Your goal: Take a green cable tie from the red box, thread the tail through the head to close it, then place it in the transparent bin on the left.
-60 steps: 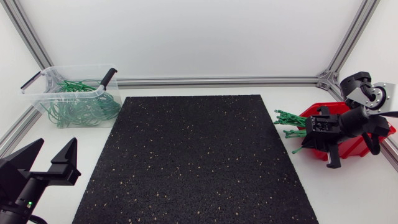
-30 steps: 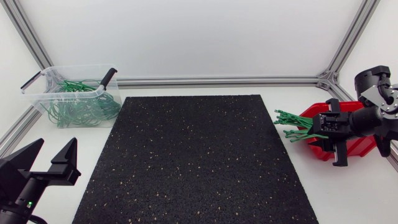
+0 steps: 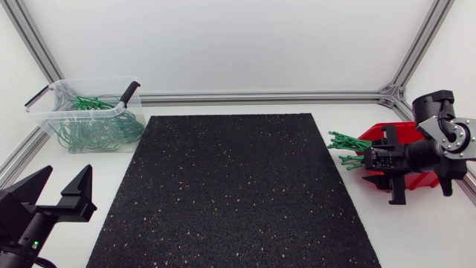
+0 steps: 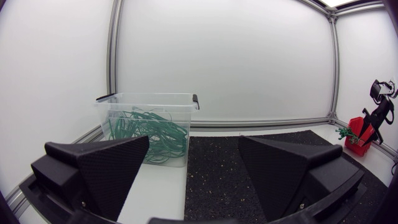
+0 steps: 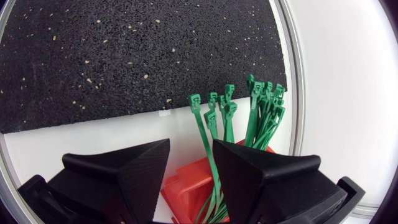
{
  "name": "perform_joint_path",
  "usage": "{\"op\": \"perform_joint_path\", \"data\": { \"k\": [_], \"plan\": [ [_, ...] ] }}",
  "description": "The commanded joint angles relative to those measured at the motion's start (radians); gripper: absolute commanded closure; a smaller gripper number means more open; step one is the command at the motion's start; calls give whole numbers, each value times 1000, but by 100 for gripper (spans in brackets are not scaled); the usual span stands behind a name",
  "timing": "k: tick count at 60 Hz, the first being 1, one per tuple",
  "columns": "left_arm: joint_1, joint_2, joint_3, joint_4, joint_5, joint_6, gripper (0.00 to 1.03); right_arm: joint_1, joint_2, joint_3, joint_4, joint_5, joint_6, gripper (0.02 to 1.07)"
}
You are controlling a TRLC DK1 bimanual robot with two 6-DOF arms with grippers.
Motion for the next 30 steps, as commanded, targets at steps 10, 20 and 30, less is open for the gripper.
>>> {"op": "perform_joint_path", "data": {
  "k": [10, 20, 30],
  "plan": [
    [-4, -7, -39, -25, -2, -4, 3, 11, 52, -15, 46, 19, -29, 53],
    [-4, -7, -39, -25, -2, -4, 3, 16, 23, -25, 41, 19, -32, 53],
    [-7, -7, -39, -25, -2, -6, 3, 14, -17, -47, 28, 19, -49, 53]
  ]
}}
